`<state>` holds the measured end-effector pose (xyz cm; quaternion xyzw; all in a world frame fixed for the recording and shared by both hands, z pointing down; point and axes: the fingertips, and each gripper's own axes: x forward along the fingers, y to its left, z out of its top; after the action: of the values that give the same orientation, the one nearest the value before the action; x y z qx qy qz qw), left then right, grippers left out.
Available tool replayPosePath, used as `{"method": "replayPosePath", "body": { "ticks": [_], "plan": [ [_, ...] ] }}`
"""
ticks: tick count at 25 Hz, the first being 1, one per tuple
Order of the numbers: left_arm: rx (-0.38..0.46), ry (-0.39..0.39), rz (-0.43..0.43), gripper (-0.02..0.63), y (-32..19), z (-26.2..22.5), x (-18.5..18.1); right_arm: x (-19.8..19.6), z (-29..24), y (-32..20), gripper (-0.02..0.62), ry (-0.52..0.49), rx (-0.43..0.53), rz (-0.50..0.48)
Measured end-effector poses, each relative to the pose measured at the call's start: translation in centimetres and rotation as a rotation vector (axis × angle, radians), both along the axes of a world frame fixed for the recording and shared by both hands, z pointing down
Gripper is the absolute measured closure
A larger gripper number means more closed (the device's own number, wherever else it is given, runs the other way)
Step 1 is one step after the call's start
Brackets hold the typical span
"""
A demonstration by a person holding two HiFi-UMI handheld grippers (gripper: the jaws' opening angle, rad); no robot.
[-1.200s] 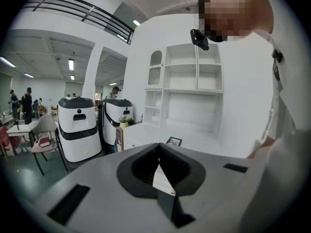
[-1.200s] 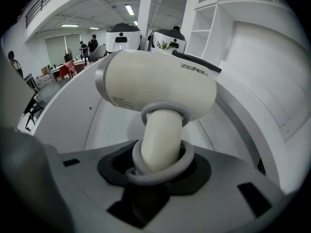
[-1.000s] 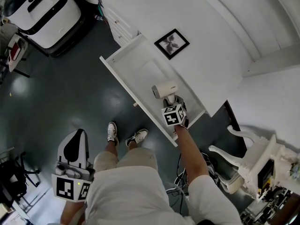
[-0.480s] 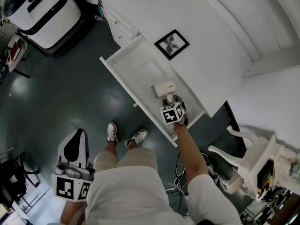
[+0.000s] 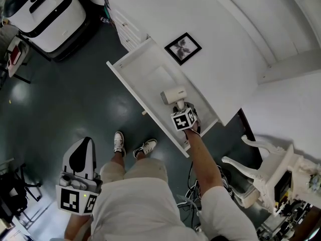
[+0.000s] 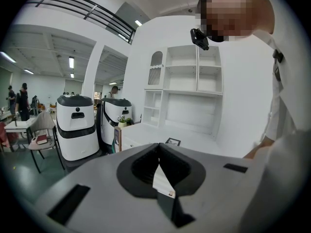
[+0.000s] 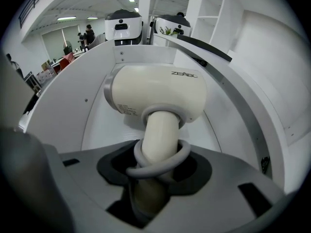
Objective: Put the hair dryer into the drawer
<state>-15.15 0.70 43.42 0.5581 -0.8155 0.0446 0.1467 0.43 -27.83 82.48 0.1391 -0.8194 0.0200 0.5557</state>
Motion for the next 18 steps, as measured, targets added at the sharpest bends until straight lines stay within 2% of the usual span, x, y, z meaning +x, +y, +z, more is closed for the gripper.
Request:
{"method": "replayPosePath", "body": {
  "ticks": [9, 18],
  "plan": [
    [-0.005, 0.005, -0.003, 0.589, 0.4, 0.0, -0.4, -0.1, 0.3, 1.0, 0.403, 0.040, -0.085, -0.088],
    [0.009, 0.007, 0.003, 0.589, 0.2, -0.3, -0.2, 0.0, 0.6, 1.6, 0.402, 0.153, -0.153, -0.159]
  ]
}}
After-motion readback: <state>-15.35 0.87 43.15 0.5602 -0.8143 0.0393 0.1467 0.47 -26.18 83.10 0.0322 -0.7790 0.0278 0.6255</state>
